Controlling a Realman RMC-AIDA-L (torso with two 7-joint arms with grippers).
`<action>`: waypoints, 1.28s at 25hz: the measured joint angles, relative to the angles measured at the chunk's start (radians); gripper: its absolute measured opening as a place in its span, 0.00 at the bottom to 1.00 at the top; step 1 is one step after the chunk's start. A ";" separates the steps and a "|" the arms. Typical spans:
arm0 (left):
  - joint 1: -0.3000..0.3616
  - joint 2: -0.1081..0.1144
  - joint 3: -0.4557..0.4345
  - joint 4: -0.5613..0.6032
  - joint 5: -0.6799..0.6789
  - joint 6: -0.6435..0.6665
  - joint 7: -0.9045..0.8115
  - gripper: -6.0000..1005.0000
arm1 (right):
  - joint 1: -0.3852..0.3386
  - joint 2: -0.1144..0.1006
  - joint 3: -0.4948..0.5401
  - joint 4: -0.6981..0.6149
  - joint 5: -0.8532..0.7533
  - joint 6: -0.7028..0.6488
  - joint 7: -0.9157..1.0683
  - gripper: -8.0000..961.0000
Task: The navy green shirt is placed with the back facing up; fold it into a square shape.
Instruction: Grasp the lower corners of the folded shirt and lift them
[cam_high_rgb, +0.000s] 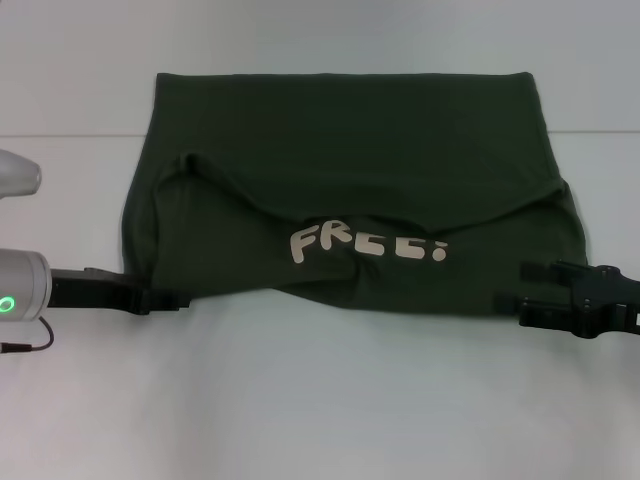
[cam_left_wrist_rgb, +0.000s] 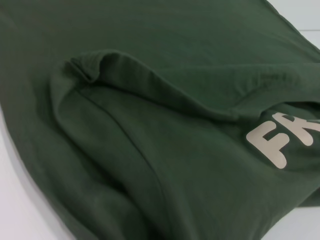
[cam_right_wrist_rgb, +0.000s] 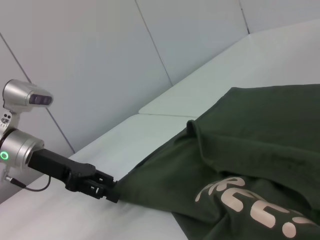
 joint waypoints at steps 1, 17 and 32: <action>0.000 0.000 0.000 0.000 0.002 0.000 0.000 0.64 | 0.000 0.000 0.001 0.000 0.000 -0.001 0.000 0.97; -0.006 0.000 0.001 0.002 0.018 -0.009 0.000 0.10 | -0.002 -0.021 -0.005 -0.023 -0.001 -0.008 0.079 0.97; -0.010 0.019 -0.009 0.019 0.014 0.003 -0.023 0.01 | 0.145 -0.190 -0.049 -0.257 -0.486 -0.065 0.948 0.97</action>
